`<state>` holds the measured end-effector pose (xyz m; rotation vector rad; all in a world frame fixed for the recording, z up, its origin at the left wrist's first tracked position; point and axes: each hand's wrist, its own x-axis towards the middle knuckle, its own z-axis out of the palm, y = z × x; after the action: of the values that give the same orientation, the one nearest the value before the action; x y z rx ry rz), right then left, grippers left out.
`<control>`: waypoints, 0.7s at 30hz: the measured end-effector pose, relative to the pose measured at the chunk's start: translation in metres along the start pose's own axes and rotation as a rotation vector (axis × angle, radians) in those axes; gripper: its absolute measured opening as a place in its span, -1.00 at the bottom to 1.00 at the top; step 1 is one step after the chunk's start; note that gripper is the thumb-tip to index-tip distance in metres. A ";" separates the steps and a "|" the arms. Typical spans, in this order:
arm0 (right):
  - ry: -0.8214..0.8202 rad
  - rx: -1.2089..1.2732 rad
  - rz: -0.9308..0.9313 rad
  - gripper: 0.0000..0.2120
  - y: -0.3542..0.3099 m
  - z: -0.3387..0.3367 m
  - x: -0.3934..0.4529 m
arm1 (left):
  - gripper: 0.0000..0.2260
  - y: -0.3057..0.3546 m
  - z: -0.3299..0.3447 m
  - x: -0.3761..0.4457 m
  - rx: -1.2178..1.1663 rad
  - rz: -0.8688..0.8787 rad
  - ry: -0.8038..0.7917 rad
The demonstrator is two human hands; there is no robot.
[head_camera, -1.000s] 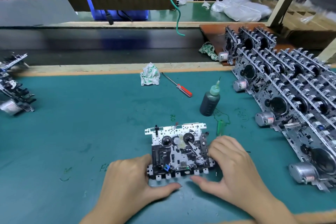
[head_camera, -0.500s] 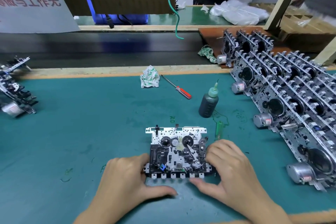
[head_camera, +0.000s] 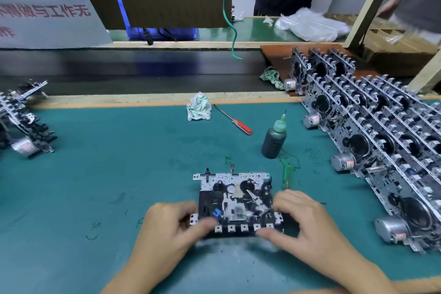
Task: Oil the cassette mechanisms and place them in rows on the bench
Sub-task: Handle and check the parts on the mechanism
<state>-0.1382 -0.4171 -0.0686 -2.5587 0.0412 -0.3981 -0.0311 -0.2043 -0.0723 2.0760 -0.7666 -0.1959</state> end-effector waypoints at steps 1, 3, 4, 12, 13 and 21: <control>-0.030 0.103 0.090 -0.54 -0.003 -0.005 0.003 | -0.31 0.003 0.000 0.001 -0.148 -0.034 0.014; -0.033 0.273 0.224 -0.51 -0.006 -0.009 0.010 | -0.41 0.010 0.000 0.009 -0.308 -0.078 0.086; -0.020 0.328 0.265 -0.49 -0.007 -0.010 0.013 | -0.44 0.013 0.000 0.013 -0.343 -0.086 0.116; 0.006 0.452 0.485 -0.30 -0.015 0.000 0.032 | -0.40 0.012 0.004 0.019 -0.445 -0.295 0.120; 0.016 0.446 0.489 -0.29 -0.016 0.001 0.032 | -0.39 0.012 0.005 0.019 -0.442 -0.300 0.125; -0.015 0.401 0.461 -0.29 -0.018 -0.005 0.034 | -0.32 0.011 -0.002 0.020 -0.110 -0.265 0.119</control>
<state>-0.1083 -0.4083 -0.0457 -2.0735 0.4854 -0.1832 -0.0191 -0.2188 -0.0597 2.0587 -0.3990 -0.2515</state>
